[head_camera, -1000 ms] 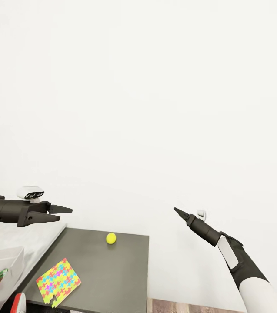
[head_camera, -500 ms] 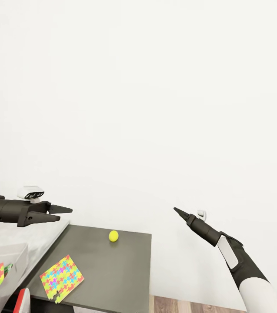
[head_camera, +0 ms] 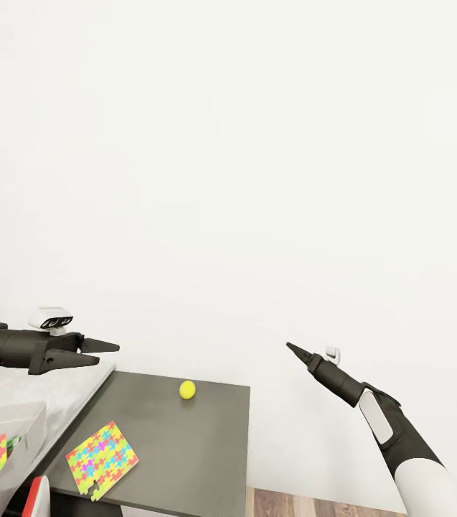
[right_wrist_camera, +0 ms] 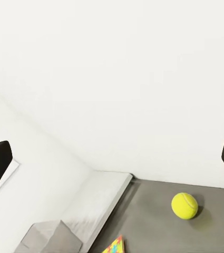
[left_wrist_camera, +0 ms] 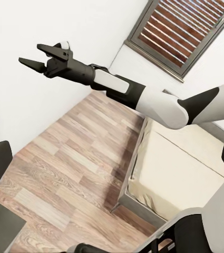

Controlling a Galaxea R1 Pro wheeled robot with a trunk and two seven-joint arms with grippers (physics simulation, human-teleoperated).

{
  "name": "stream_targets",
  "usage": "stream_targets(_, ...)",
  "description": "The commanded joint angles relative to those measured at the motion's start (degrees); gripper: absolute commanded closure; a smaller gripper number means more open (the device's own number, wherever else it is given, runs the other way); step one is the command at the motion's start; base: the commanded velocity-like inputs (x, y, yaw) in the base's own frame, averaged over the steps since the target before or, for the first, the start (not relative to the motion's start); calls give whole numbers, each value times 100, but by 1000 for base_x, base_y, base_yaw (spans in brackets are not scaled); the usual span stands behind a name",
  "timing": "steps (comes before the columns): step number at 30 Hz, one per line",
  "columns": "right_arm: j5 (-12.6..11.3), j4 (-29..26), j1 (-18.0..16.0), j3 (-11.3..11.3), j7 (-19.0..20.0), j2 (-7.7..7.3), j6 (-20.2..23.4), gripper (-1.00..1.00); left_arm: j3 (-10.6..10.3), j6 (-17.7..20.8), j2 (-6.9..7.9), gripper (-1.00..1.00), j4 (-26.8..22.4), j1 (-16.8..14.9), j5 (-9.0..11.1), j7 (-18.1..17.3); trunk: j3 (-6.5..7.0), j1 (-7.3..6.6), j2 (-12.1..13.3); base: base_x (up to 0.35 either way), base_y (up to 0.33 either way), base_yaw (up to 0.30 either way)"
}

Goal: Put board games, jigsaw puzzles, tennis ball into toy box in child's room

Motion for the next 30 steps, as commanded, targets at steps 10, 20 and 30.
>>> stream_targets(10, -41, -2, -2, -4, 9, 4, 59, -100, -14, 60, 5, -100, 2, -4, 1, -21, 11, 2, -5, 0, 0, -150)
stream_targets(20, -32, -2, -2, -4, 9, 3, 46, -100, -11, 56, 5, -100, 2, -5, -1, -21, 18, 2, -5, 0, 0, -99)
stream_targets(30, 13, -1, -2, 10, -20, 11, 52, -100, -10, 54, 5, -100, 2, -4, -3, -21, 18, 2, -5, 0, 0, -3)
